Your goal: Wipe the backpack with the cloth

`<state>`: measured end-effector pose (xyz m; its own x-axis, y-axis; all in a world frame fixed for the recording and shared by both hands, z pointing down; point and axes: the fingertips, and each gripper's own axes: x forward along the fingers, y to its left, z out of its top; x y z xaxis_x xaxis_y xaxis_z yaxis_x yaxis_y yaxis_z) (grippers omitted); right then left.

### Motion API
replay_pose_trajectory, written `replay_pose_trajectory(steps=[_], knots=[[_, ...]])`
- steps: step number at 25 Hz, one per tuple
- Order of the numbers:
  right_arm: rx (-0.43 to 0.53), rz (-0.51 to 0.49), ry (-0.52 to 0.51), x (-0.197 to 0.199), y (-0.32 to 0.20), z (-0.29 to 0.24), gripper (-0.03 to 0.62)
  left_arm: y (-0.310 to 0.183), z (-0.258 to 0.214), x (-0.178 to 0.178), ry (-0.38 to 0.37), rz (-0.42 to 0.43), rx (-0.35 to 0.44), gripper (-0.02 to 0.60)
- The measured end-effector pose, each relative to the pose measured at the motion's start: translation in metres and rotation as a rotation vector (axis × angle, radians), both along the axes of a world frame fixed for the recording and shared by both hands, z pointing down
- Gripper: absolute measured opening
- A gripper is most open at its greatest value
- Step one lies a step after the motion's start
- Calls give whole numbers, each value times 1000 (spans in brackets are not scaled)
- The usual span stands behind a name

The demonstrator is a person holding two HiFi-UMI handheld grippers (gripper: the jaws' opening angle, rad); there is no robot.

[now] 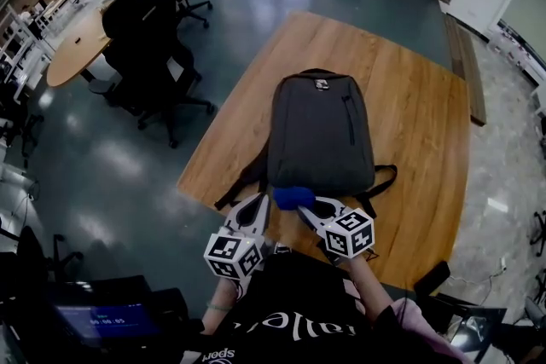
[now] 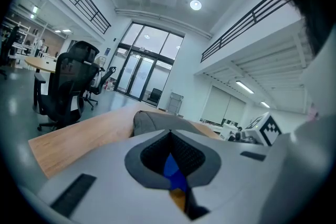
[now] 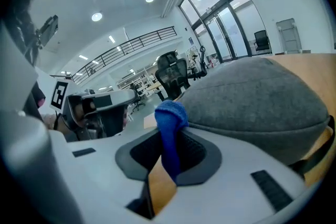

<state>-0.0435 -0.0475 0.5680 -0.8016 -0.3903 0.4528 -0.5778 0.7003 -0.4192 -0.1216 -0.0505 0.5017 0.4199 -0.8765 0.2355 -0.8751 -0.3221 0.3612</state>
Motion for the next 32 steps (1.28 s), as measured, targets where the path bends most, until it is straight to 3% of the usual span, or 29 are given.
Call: replay_pose_trajectory(steps=[17, 21, 27, 32], knots=[[-18, 219, 1, 180, -9, 19, 66, -10, 18, 116, -37, 83, 4, 0], [-20, 267, 12, 218, -14, 28, 66, -16, 23, 135, -9, 81, 16, 0], [-21, 305, 35, 252, -10, 22, 66, -19, 16, 151, -35, 119, 14, 0], [-27, 266, 67, 261, -8, 26, 66, -18, 16, 157, -53, 145, 4, 0]])
